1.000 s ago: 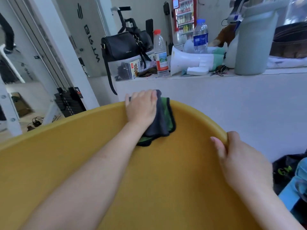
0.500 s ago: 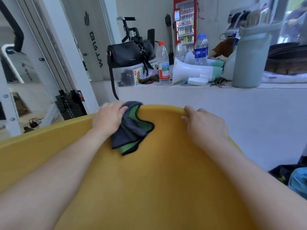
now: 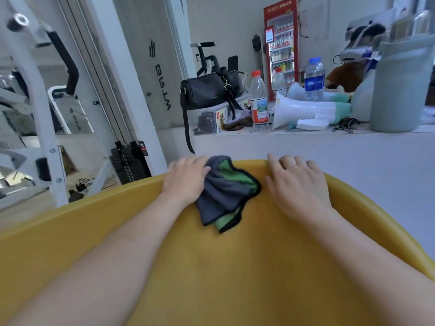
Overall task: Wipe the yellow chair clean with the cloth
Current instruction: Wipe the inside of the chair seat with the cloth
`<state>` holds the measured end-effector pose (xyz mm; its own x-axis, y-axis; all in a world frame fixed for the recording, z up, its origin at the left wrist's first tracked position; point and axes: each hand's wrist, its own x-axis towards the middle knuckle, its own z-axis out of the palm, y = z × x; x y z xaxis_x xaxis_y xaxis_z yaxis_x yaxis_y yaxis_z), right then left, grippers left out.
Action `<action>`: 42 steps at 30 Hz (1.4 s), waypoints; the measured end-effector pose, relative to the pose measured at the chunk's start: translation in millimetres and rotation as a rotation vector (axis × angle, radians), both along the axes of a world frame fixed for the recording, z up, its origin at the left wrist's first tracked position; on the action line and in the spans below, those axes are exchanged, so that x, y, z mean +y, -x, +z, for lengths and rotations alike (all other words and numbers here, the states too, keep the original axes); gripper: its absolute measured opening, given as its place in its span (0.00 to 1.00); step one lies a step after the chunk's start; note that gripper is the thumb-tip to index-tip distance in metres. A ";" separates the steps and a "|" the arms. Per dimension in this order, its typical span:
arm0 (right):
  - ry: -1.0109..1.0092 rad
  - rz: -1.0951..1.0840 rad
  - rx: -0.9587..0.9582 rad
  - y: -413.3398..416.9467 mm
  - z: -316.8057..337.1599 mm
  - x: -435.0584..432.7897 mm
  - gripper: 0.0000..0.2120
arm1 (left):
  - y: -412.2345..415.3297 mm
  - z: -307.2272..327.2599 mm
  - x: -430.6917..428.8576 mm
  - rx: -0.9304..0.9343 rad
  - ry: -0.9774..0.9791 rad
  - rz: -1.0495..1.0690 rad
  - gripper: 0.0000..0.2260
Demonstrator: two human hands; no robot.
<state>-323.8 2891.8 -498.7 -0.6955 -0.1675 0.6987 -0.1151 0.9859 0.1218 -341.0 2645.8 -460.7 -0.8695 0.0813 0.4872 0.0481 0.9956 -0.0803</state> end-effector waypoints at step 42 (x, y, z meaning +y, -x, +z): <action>-0.018 0.213 -0.328 15.5 17.1 -175.4 0.32 | -171.0 -13.8 -235.2 0.081 -0.005 0.544 0.19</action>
<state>-339.3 2716.3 -481.7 -0.8299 -0.3425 0.4404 -0.3524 0.9338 0.0619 -170.0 2410.6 -474.6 -0.7454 -0.3717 0.5534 -0.4795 0.8757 -0.0576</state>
